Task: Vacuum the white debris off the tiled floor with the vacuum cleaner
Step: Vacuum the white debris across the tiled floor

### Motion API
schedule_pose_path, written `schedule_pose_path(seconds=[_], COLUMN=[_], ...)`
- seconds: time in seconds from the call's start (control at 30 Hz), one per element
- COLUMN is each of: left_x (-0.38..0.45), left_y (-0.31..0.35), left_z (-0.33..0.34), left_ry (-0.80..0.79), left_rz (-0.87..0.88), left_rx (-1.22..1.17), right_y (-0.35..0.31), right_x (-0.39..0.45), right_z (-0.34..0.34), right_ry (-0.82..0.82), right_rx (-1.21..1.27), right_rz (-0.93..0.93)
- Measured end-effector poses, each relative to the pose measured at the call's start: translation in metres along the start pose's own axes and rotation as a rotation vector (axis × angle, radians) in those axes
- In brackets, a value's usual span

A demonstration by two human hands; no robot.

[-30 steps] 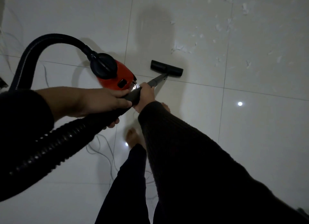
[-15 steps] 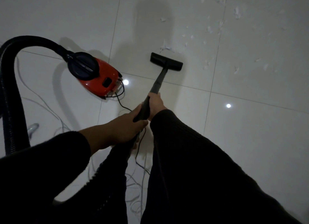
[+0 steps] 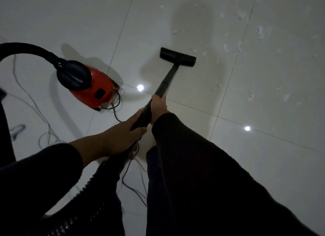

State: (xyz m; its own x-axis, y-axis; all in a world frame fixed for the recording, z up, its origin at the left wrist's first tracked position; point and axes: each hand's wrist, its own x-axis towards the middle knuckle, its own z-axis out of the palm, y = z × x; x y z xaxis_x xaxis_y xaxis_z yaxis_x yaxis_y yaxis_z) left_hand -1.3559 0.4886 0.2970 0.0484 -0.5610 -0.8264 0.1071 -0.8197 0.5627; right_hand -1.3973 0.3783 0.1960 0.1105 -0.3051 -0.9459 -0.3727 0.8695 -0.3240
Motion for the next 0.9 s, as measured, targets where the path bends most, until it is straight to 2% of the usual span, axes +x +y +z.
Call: schedule_pose_path(seconds=[0.33, 0.63, 0.77, 0.9], left_x=[0.045, 0.107, 0.135, 0.155], left_y=[0.051, 0.11, 0.146, 0.176], left_z=[-0.005, -0.062, -0.092, -0.123], left_ry=[0.051, 0.033, 0.011, 0.013], left_rz=[0.042, 0.053, 0.108, 0.106], left_rx=[0.003, -0.036, -0.009, 0.044], right_y=[-0.063, -0.152, -0.194, -0.233], right_x=[0.041, 0.083, 0.107, 0.115], right_z=[-0.01, 0.02, 0.038, 0.055], right_ry=[-0.035, -0.016, 0.022, 0.022], right_rx=[-0.045, -0.043, -0.066, -0.019], right_rz=[-0.047, -0.092, -0.159, -0.145])
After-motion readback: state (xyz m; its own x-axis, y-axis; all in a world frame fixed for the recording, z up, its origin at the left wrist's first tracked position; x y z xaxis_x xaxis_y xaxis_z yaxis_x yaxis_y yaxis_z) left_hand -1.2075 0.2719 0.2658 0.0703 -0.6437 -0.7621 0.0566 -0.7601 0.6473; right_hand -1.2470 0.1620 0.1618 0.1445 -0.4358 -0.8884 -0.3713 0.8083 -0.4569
